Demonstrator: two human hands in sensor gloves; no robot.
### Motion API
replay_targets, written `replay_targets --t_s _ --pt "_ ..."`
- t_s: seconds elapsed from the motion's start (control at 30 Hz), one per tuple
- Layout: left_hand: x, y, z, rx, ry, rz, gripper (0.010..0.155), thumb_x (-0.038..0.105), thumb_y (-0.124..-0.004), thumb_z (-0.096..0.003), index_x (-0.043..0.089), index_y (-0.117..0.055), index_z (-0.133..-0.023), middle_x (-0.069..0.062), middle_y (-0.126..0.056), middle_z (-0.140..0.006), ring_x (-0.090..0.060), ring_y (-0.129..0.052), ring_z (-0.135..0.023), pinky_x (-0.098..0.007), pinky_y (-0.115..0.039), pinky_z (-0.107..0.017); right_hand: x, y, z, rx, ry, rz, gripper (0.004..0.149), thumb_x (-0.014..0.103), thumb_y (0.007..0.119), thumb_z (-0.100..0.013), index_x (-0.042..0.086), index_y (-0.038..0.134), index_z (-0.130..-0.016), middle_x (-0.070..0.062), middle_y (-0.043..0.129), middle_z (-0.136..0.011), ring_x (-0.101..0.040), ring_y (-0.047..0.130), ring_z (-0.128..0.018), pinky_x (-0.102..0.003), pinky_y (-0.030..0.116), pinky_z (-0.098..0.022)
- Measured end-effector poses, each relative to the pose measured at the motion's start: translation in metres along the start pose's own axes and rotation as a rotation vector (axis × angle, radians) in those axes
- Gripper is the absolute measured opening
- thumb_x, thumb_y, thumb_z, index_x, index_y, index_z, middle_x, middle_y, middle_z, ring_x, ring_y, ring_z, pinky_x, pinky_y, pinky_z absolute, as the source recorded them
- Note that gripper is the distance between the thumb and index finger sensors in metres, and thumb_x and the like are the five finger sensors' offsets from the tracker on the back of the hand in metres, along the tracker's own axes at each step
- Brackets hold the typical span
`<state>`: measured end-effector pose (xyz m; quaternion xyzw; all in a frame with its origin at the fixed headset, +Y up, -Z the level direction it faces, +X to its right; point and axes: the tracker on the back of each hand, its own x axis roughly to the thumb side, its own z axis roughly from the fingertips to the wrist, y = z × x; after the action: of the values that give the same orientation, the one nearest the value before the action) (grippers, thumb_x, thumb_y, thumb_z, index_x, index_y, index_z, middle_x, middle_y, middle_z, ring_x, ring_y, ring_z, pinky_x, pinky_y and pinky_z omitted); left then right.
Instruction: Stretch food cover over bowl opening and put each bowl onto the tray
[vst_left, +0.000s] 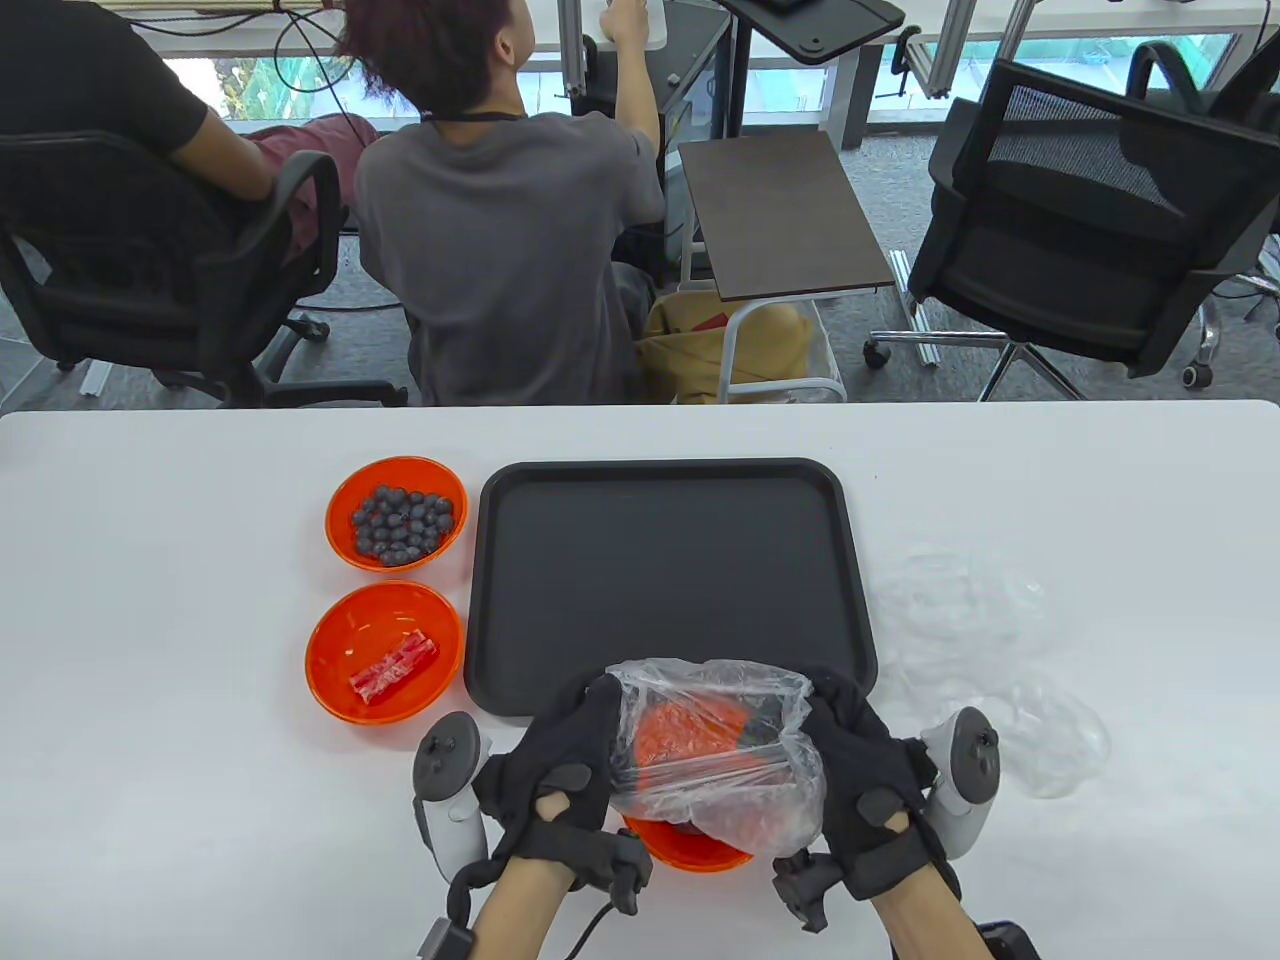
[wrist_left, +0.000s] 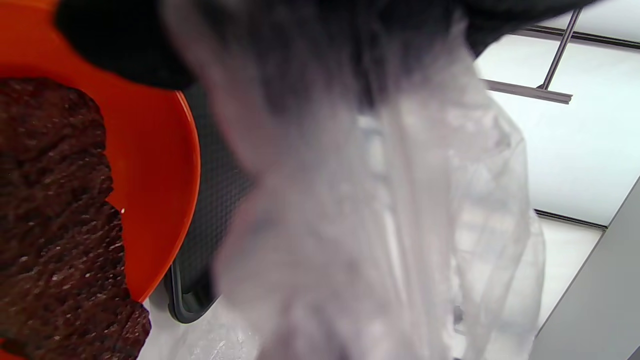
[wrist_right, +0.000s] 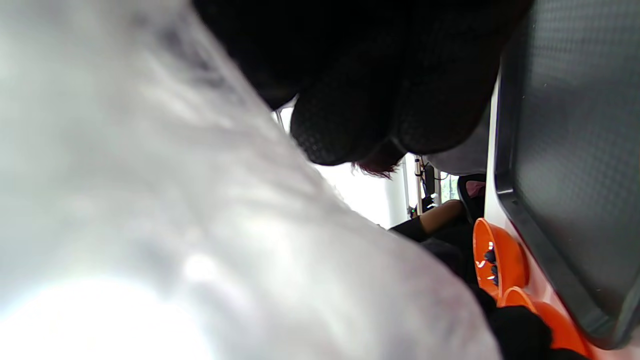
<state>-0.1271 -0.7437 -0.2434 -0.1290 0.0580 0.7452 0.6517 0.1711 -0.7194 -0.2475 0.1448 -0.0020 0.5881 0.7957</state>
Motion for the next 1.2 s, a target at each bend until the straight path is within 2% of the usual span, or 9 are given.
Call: replay_targets --t_s 0.07,0.13,0.2,0.27,0.37,0.6,0.7,0.9,1.2 --pt "-0.001 -0.001 0.000 -0.004 0.009 -0.029 0.046 0.055 -0.077 -0.0535 0.028 -0.083 -0.091 0.015 -0.099 -0.037 -0.013 -0.102 -0.023 -0.035 -0.094 -0.021 -0.002 -0.001 0.001 -0.057 0.000 -0.078 0.046 0.036 0.076 -0.052 0.019 0.077 -0.094 0.002 0.094 -0.038 -0.022 0.104 -0.061 -0.049 0.092 -0.047" --pt "0.000 -0.001 0.000 0.006 0.009 -0.048 0.047 0.055 -0.077 -0.0534 0.028 -0.083 -0.091 0.014 -0.099 -0.037 -0.014 -0.102 -0.023 -0.035 -0.094 -0.021 -0.003 -0.002 0.002 -0.082 0.004 -0.064 0.046 0.036 0.076 -0.052 0.019 0.078 -0.094 0.002 0.094 -0.037 -0.019 0.110 -0.050 -0.037 0.102 -0.030" --pt "0.001 -0.001 0.002 0.015 0.000 -0.062 0.046 0.056 -0.076 -0.0535 0.029 -0.082 -0.091 0.014 -0.099 -0.037 -0.014 -0.102 -0.022 -0.035 -0.094 -0.021 -0.002 -0.003 0.004 -0.094 0.017 -0.036 0.045 0.037 0.076 -0.052 0.021 0.077 -0.095 0.004 0.094 -0.037 -0.016 0.113 -0.036 -0.027 0.102 -0.015" --pt "0.004 0.001 0.003 0.039 -0.015 -0.085 0.046 0.056 -0.076 -0.0535 0.030 -0.082 -0.091 0.014 -0.099 -0.036 -0.014 -0.101 -0.022 -0.035 -0.094 -0.021 -0.001 -0.004 0.007 -0.152 0.039 -0.007 0.045 0.036 0.076 -0.052 0.021 0.077 -0.095 0.004 0.095 -0.037 -0.013 0.113 -0.022 -0.022 0.100 -0.005" --pt "0.005 0.007 0.004 0.064 -0.033 -0.082 0.046 0.057 -0.075 -0.0534 0.031 -0.081 -0.092 0.014 -0.099 -0.036 -0.014 -0.101 -0.022 -0.035 -0.094 -0.020 0.005 -0.010 0.011 -0.232 0.013 0.138 0.045 0.036 0.076 -0.052 0.020 0.078 -0.094 0.004 0.096 -0.039 -0.006 0.109 -0.010 -0.018 0.095 0.004" --pt "0.008 0.017 0.008 0.156 -0.054 -0.117 0.047 0.057 -0.074 -0.0539 0.031 -0.080 -0.092 0.014 -0.099 -0.035 -0.014 -0.100 -0.020 -0.035 -0.093 -0.020 0.016 -0.011 0.019 -0.330 -0.005 0.365 0.045 0.033 0.078 -0.052 0.016 0.080 -0.093 0.002 0.097 -0.038 -0.005 0.103 0.001 -0.018 0.090 0.012" --pt "0.009 0.022 0.012 0.211 -0.046 -0.159 0.047 0.057 -0.073 -0.0537 0.031 -0.079 -0.092 0.013 -0.099 -0.035 -0.014 -0.099 -0.018 -0.035 -0.092 -0.018 0.019 -0.012 0.022 -0.333 0.010 0.456 0.045 0.032 0.078 -0.052 0.015 0.080 -0.093 0.001 0.097 -0.038 -0.004 0.102 0.003 -0.018 0.089 0.014" --pt "0.008 0.021 0.019 0.256 -0.009 -0.322 0.047 0.057 -0.071 -0.0538 0.031 -0.078 -0.092 0.012 -0.099 -0.035 -0.014 -0.098 -0.013 -0.034 -0.091 -0.012 0.019 -0.014 0.028 -0.332 0.037 0.594 0.045 0.031 0.078 -0.051 0.013 0.081 -0.092 0.000 0.098 -0.035 -0.004 0.100 0.006 -0.018 0.087 0.018" --pt "-0.001 0.003 0.031 0.350 0.030 -0.726 0.049 0.056 -0.067 -0.0537 0.028 -0.076 -0.093 0.009 -0.099 -0.037 -0.014 -0.096 -0.007 -0.033 -0.090 -0.006 0.018 -0.020 0.044 -0.291 0.033 0.942 0.045 0.031 0.077 -0.052 0.011 0.080 -0.092 0.000 0.097 -0.033 -0.004 0.097 0.009 -0.018 0.086 0.019"
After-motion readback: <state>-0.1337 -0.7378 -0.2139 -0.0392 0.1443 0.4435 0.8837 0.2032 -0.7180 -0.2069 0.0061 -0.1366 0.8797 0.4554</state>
